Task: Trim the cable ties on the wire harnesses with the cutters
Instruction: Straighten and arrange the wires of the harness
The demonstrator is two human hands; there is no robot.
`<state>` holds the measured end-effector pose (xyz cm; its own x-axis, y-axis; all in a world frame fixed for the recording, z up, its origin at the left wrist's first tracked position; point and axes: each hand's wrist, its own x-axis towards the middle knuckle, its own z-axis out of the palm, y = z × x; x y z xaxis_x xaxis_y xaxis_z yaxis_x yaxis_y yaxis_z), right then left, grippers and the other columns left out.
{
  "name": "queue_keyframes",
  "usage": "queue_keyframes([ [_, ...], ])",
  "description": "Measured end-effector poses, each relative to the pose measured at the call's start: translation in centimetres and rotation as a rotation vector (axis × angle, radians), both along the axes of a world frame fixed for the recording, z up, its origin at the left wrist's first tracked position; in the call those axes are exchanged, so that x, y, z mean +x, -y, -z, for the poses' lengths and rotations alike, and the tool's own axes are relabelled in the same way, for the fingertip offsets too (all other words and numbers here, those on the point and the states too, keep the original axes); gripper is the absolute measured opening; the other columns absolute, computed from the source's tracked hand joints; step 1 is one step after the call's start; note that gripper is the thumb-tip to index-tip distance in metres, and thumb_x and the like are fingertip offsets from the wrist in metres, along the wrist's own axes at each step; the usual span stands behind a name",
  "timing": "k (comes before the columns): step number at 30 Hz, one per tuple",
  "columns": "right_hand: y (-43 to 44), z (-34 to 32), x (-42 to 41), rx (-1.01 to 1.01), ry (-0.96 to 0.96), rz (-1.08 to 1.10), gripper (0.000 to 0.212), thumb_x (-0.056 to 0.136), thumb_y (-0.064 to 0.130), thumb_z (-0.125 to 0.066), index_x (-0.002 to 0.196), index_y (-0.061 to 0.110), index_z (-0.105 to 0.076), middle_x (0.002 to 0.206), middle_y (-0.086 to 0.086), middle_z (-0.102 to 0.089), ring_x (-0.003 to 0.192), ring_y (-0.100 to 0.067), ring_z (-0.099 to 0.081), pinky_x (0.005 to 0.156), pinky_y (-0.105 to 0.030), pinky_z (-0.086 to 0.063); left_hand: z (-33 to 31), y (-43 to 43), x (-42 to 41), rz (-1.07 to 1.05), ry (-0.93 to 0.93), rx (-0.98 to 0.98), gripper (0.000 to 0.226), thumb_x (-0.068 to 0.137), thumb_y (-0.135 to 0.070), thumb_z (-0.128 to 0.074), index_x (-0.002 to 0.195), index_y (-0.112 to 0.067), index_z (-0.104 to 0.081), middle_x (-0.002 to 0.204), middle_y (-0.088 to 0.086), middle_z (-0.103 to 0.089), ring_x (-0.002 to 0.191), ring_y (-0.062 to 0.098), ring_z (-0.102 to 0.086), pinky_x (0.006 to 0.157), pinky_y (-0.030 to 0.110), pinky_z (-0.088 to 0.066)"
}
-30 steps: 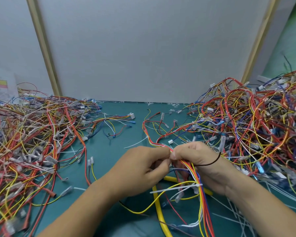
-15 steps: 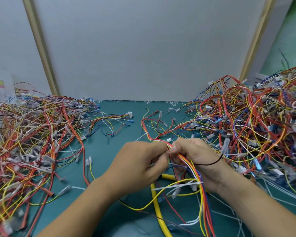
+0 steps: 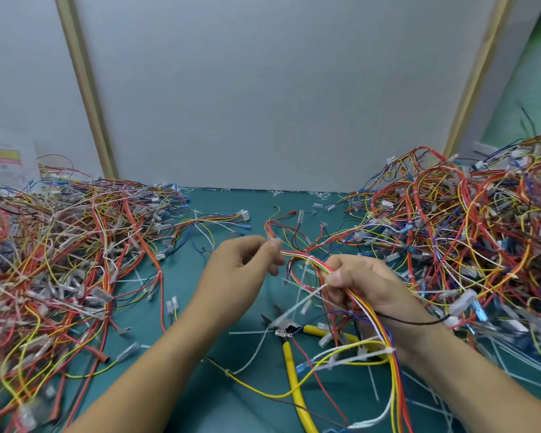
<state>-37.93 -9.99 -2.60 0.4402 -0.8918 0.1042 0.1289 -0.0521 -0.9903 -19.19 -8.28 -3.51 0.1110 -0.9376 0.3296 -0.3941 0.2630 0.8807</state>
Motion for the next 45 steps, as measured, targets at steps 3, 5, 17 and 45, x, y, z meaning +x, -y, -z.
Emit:
queue_keyframes([
  [3, -0.2, -0.1, 0.1, 0.013, 0.031, -0.018, 0.01, 0.067, 0.01, -0.057, 0.058, 0.007, -0.06, 0.051, -0.009, -0.043, 0.044, -0.014, -0.037, 0.043, -0.018, -0.033, -0.2, -0.3, -0.6, 0.231, -0.049, 0.057, 0.032, 0.085, -0.045, -0.06, 0.082, -0.018, -0.076, 0.079, 0.003, -0.072, 0.068, 0.003, -0.054, 0.062, 0.015, -0.04],
  [5, -0.3, -0.2, 0.1, 0.017, 0.033, -0.037, 0.01, 0.068, 0.01, -0.058, 0.059, 0.008, -0.063, 0.051, -0.01, -0.042, 0.044, -0.015, -0.037, 0.044, -0.02, -0.034, -0.1, -0.4, -0.7, 0.274, -0.051, 0.045, 0.024, 0.088, -0.036, -0.07, 0.087, -0.014, -0.076, 0.085, 0.009, -0.072, 0.075, 0.009, -0.058, 0.07, 0.026, -0.045],
  [17, 0.3, -0.8, 0.0, -0.079, -0.095, 0.147, 0.032, 0.085, 0.023, -0.066, 0.094, -0.007, -0.064, 0.072, -0.011, -0.058, 0.048, -0.019, -0.047, 0.041, -0.026, -0.042, 0.8, -1.0, -1.5, 0.101, 0.601, -0.404, 0.014, 0.095, -0.03, -0.055, 0.093, -0.025, -0.068, 0.069, -0.013, -0.051, 0.063, 0.013, -0.051, 0.064, 0.029, -0.042],
  [45, 0.9, -0.2, -0.8, 0.339, -0.139, -0.074, 0.009, 0.074, 0.005, -0.069, 0.081, -0.001, -0.07, 0.074, -0.015, -0.061, 0.053, -0.016, -0.052, 0.047, -0.025, -0.052, 0.8, -1.4, -1.8, 0.26, 0.505, -0.288, 0.034, 0.094, -0.032, -0.052, 0.067, -0.018, -0.037, 0.059, -0.001, -0.034, 0.057, 0.018, -0.032, 0.052, 0.037, -0.031],
])
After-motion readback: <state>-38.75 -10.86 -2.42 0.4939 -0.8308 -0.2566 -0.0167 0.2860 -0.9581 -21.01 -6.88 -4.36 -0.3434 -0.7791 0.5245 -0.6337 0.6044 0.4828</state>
